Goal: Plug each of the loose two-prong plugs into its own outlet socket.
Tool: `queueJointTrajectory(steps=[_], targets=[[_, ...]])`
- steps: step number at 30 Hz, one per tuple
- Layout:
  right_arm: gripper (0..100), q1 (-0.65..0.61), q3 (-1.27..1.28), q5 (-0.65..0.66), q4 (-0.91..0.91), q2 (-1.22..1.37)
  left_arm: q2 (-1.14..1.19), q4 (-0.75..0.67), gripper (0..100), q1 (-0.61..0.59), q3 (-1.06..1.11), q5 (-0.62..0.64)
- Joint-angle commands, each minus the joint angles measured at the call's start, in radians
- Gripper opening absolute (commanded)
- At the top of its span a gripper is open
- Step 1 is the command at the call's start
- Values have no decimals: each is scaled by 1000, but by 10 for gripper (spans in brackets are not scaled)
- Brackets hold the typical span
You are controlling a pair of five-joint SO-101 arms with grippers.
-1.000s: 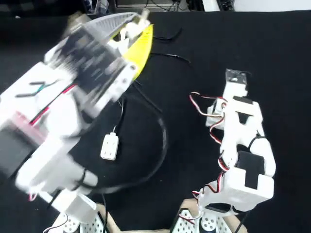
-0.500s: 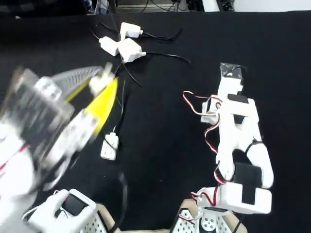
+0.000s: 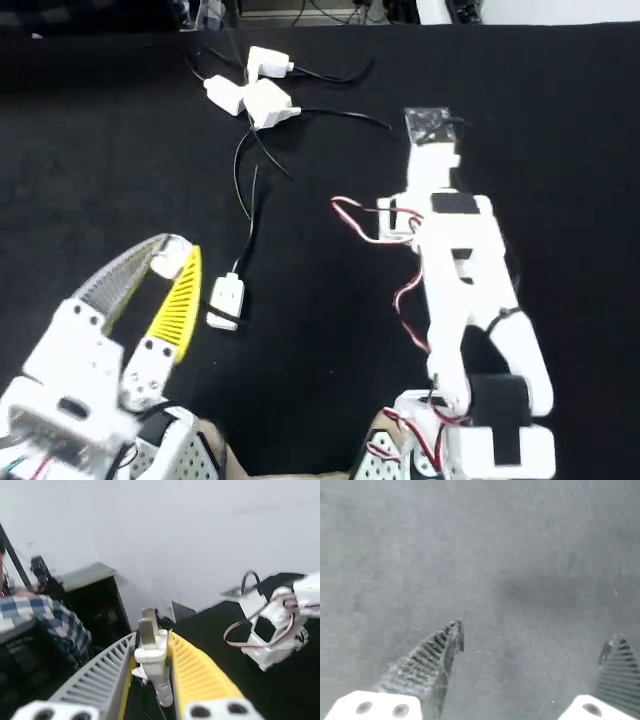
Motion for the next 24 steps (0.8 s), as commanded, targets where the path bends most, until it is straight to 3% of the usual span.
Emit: queueJointTrajectory(steps=[1, 4, 13, 19, 24], targets=[[423, -49, -4, -3, 21, -68, -71, -38, 29, -18, 91, 69], [384, -83, -30, -5, 61, -101, -97, -44, 29, -18, 143, 103], [16, -186, -157, -3, 133, -295, -103, -44, 29, -18, 174, 114], [21, -244, -222, -3, 172, -559, -103, -40, 29, -15, 183, 114], [11, -433, -213, -2, 186, -802, -103, -43, 29, -12, 176, 114]])
